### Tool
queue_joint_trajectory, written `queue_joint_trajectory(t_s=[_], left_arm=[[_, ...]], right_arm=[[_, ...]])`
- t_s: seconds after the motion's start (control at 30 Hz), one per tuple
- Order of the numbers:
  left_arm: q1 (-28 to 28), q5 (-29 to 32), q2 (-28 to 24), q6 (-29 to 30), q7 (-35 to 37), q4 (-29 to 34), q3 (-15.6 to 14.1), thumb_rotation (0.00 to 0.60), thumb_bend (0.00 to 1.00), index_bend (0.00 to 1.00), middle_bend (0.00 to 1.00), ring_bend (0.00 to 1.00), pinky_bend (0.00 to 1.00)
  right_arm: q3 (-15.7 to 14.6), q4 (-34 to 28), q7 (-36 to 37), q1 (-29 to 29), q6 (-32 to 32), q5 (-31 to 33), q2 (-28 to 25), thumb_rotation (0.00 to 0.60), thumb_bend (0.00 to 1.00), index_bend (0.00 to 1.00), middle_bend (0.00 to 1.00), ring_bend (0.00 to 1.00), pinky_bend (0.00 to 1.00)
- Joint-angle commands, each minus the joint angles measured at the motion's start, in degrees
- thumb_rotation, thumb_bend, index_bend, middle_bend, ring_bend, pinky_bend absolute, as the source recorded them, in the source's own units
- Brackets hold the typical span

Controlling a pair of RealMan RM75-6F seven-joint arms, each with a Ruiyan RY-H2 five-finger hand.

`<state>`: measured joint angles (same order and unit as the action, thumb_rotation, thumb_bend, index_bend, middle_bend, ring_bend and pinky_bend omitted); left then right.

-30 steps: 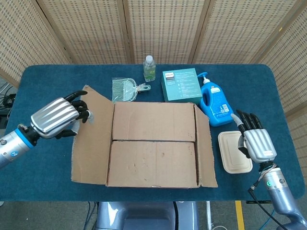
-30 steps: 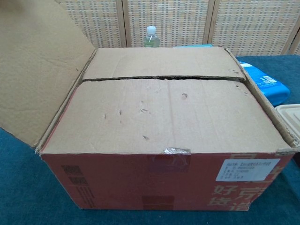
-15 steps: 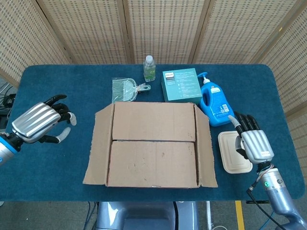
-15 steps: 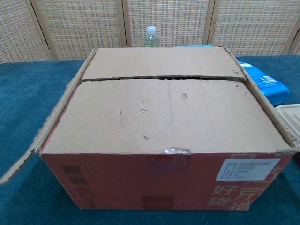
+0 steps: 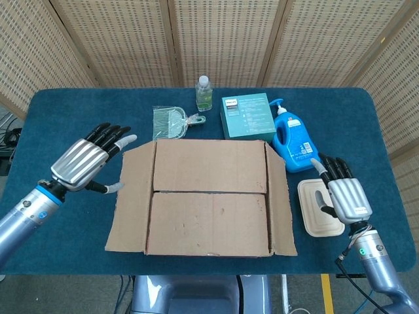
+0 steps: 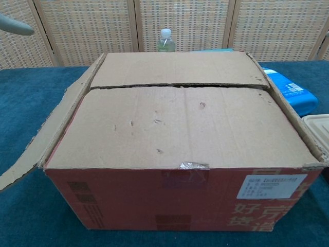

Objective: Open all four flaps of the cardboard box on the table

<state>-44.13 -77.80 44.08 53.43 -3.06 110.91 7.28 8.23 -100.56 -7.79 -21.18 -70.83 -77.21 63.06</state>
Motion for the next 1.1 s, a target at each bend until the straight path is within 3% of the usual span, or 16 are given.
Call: queue_joint_trajectory(t_s=[0.03,0.4,1.1], left_arm=[[-1.66,4.29,4.73,-1.25,-4.01,0.01,1.38,0.388,0.23,0.00,0.00,0.00,0.00],[-5.05,11.37,14.39,-1.62,-14.11,-1.17,2.25,0.384,0.24,0.00,0.00,0.00,0.00],[-7.52,19.13,24.48,1.27,-24.65,-3.87,1.67,0.384,0.21,0.00,0.00,0.00,0.00]], right_arm=[[0.02,0.18,0.18,-0.08,0.16,0.00,0.11,0.600,0.57,0.01,0.02,0.00,0.02],[0.35,0.62,0.38,-0.42,0.19,-0.15,0.67,0.600,0.57,0.01,0.02,0.00,0.02],[0.19,0.87,1.06,0.15,-0.14,-0.10,0.26,0.600,0.57,0.01,0.02,0.00,0.02]])
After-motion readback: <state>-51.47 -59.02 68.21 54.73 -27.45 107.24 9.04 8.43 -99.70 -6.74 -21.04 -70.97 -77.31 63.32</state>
